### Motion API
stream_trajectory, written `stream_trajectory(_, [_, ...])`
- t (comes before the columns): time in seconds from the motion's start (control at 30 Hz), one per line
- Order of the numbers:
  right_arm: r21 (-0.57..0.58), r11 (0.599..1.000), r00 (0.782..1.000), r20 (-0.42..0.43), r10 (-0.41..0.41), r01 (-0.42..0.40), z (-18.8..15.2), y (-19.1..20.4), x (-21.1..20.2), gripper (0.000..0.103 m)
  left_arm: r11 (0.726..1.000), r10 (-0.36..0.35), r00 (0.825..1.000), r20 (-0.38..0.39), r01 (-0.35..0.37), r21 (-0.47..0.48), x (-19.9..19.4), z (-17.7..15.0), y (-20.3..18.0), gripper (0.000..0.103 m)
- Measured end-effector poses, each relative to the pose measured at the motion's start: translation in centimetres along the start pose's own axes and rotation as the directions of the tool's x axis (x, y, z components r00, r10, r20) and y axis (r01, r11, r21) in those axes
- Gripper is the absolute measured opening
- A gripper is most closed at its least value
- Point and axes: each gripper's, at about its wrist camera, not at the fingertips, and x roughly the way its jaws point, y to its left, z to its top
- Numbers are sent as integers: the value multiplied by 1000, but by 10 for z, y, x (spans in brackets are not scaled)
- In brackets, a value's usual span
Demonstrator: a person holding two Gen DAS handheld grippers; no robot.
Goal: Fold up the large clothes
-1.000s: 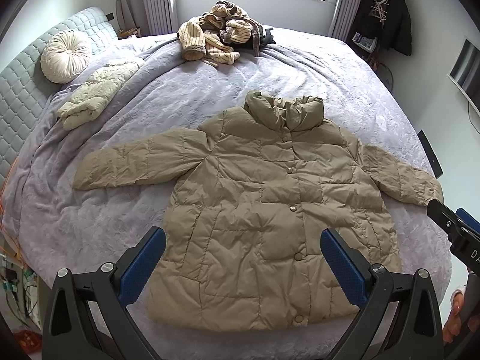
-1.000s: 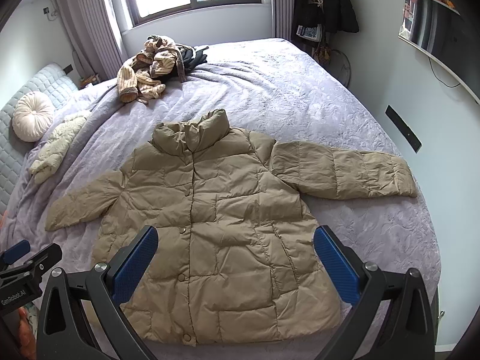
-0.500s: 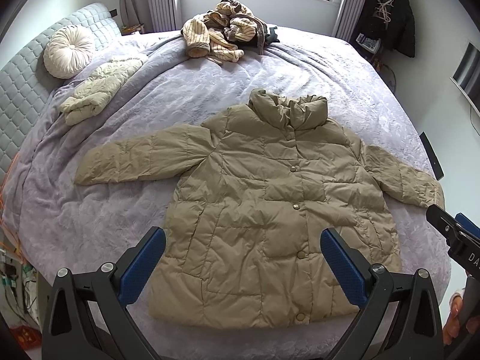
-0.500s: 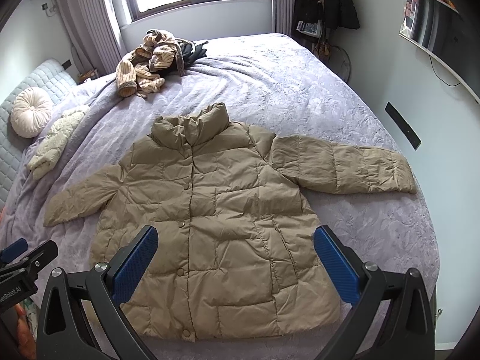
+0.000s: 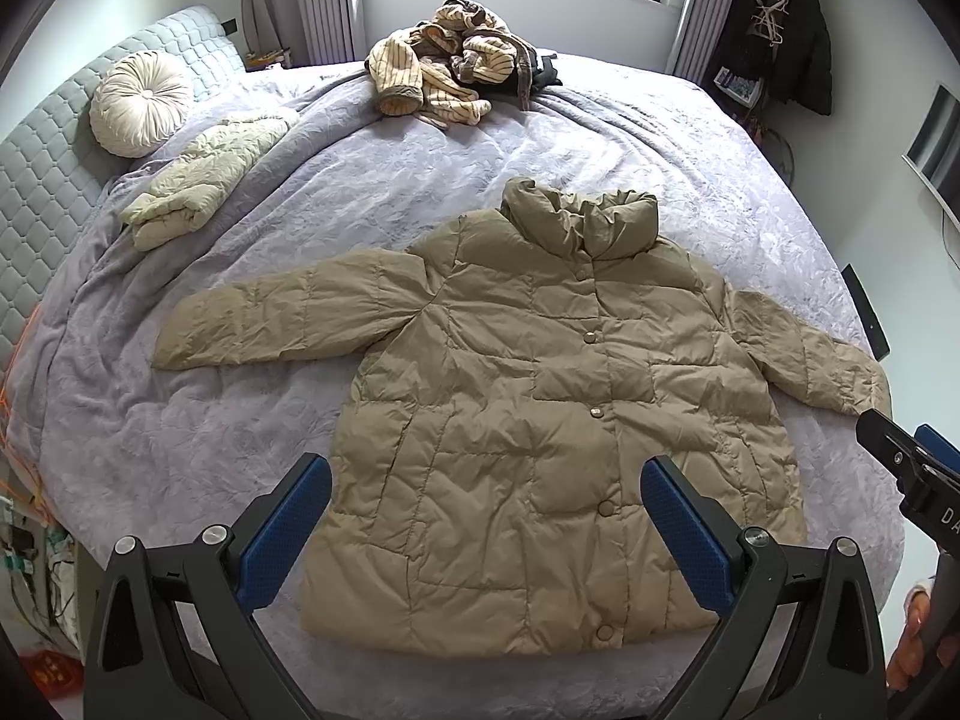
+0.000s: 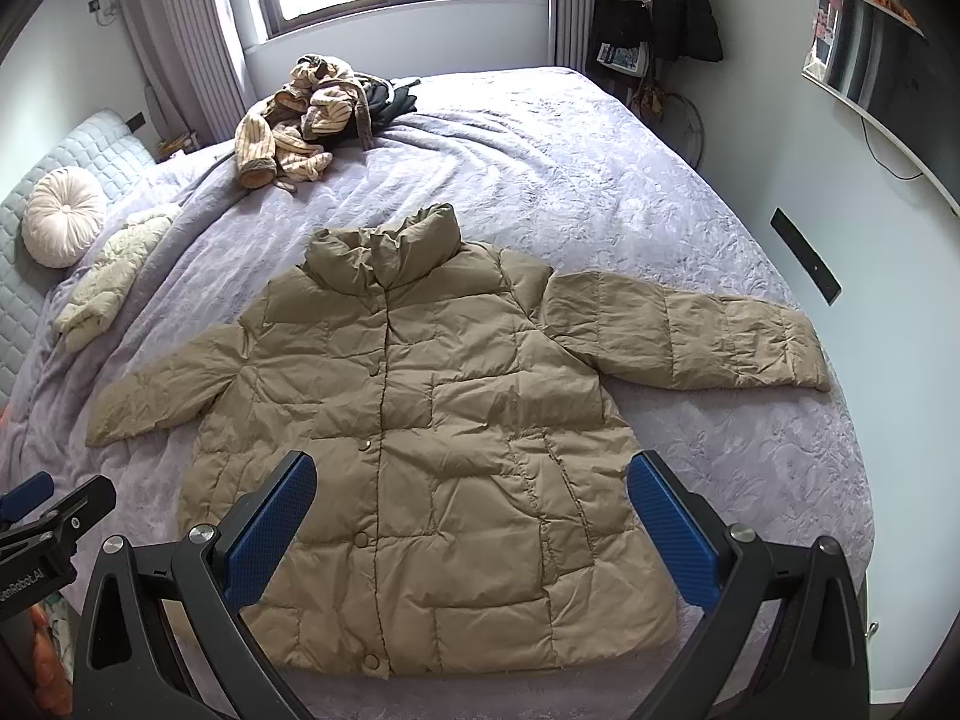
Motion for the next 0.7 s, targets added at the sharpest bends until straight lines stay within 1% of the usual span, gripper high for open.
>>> stream_trajectory(0.2, [-2, 1000, 1000, -6, -5, 5, -1, 1, 0, 103, 1000, 0, 1000, 0, 0, -1, 0, -1, 0, 103])
stream_trajectory(0.7, [3, 1000, 999, -32, -5, 5, -3, 1, 6, 103, 1000, -5, 999, -33, 4, -17, 10, -2, 5, 103])
